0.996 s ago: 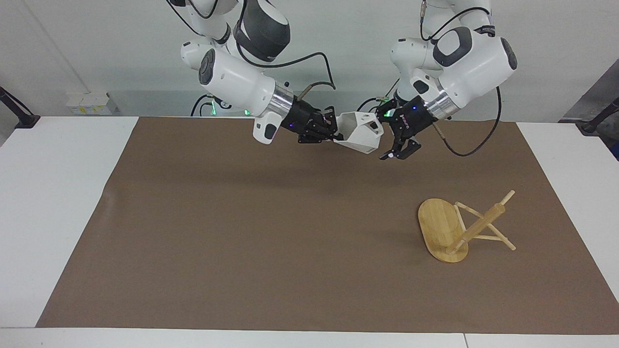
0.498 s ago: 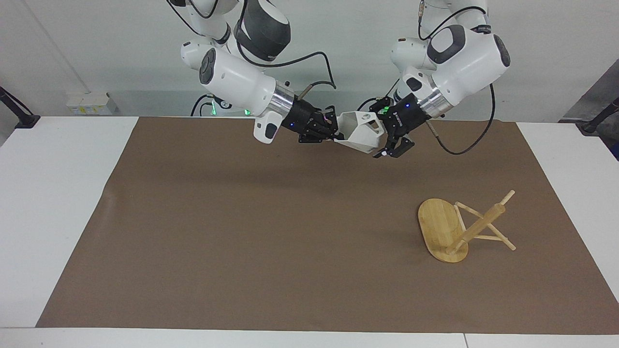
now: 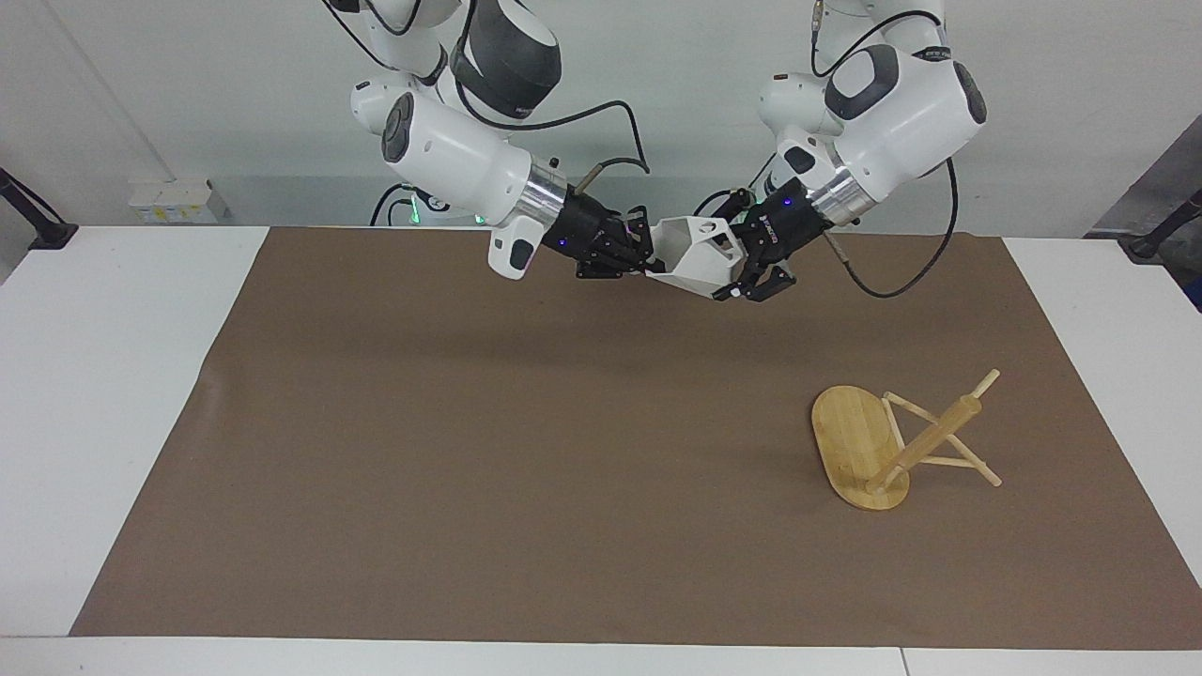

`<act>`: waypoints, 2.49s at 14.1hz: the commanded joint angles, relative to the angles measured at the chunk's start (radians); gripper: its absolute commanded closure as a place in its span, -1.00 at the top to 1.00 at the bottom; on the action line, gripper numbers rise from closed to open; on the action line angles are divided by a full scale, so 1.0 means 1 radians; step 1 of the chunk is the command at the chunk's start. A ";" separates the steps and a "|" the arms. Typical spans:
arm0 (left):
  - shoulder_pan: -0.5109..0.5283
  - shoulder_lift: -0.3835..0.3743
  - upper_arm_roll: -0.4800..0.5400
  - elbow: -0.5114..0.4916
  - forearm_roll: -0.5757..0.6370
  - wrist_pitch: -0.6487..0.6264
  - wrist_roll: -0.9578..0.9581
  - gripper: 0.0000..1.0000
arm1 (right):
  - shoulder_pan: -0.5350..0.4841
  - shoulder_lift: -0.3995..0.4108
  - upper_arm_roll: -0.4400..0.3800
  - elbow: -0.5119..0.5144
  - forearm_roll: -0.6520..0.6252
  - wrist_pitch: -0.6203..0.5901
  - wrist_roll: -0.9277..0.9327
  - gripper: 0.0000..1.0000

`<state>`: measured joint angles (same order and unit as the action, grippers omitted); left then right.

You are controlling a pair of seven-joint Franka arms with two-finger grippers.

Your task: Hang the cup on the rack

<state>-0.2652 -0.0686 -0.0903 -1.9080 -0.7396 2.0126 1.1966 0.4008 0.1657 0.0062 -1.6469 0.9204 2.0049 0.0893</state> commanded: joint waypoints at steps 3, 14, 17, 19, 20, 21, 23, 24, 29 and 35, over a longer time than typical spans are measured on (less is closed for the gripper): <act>-0.023 -0.002 0.006 0.007 -0.001 0.041 -0.045 -1.00 | -0.003 -0.002 0.008 0.009 0.021 0.005 0.050 -0.89; -0.005 -0.013 0.009 -0.008 0.049 0.055 -0.107 -1.00 | -0.025 -0.017 -0.003 0.009 0.021 0.005 0.052 1.00; 0.017 -0.016 0.011 -0.011 0.091 0.055 -0.172 -1.00 | -0.077 -0.055 -0.006 0.004 -0.002 -0.009 0.049 1.00; 0.035 -0.016 0.012 -0.020 0.170 0.058 -0.190 -1.00 | -0.134 -0.092 -0.005 -0.008 -0.044 -0.028 0.047 1.00; 0.055 -0.017 0.012 -0.026 0.187 0.060 -0.213 -1.00 | -0.163 -0.101 -0.005 -0.007 -0.076 -0.053 0.041 1.00; 0.081 -0.017 0.012 -0.026 0.198 0.058 -0.226 -1.00 | -0.196 -0.112 -0.005 -0.007 -0.115 -0.081 0.038 1.00; 0.096 -0.016 0.014 -0.028 0.250 0.069 -0.293 -1.00 | -0.246 -0.136 -0.005 -0.007 -0.258 -0.103 0.032 1.00; 0.107 -0.016 0.014 -0.037 0.278 0.090 -0.363 -1.00 | -0.267 -0.147 -0.005 -0.007 -0.356 -0.106 0.014 1.00; 0.096 -0.011 0.009 -0.040 0.457 0.112 -0.659 -1.00 | -0.391 -0.163 -0.005 -0.005 -0.612 -0.107 -0.169 1.00; 0.110 0.027 0.009 -0.039 0.457 0.163 -0.851 -1.00 | -0.467 -0.180 -0.005 -0.005 -0.967 -0.121 -0.180 1.00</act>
<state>-0.1609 -0.0489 -0.0778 -1.9341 -0.3036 2.1387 0.3758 -0.0585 0.0121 -0.0118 -1.6361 0.0476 1.8946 -0.0835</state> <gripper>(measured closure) 0.326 0.000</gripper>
